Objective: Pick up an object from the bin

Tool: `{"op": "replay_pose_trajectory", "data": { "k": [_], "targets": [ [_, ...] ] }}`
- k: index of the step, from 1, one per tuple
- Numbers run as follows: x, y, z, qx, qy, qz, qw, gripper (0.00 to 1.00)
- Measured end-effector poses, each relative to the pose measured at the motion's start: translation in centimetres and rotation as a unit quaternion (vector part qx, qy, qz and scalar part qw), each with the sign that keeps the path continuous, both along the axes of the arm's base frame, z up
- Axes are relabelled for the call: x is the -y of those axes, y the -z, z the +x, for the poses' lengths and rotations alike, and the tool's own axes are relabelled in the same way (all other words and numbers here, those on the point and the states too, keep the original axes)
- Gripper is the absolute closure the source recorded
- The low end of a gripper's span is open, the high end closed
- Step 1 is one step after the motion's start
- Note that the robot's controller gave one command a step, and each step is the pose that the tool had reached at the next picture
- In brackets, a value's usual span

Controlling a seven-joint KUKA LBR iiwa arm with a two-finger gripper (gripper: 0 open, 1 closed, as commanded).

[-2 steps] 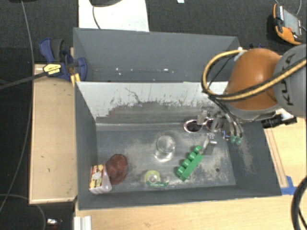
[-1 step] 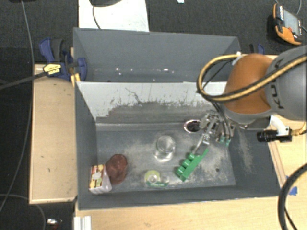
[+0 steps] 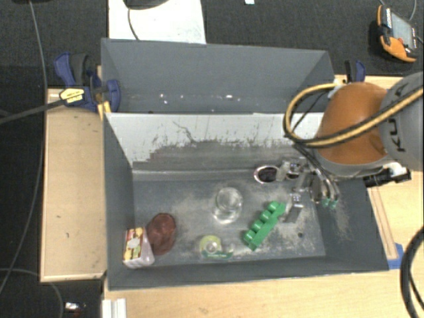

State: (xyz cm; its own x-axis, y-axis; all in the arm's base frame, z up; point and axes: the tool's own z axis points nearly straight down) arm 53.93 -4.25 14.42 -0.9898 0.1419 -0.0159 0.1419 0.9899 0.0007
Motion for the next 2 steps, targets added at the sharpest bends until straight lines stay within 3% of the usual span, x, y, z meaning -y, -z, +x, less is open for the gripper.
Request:
{"op": "replay_pose_trajectory", "data": {
  "k": [1, 2],
  "targets": [
    [0.0, 1.8, 1.6, -0.0022, -0.022, 0.001, 0.9998, 0.00],
    [0.9, 5.0, -0.1, 0.0018, 0.019, 0.000, 0.9998, 0.00]
  ]
}}
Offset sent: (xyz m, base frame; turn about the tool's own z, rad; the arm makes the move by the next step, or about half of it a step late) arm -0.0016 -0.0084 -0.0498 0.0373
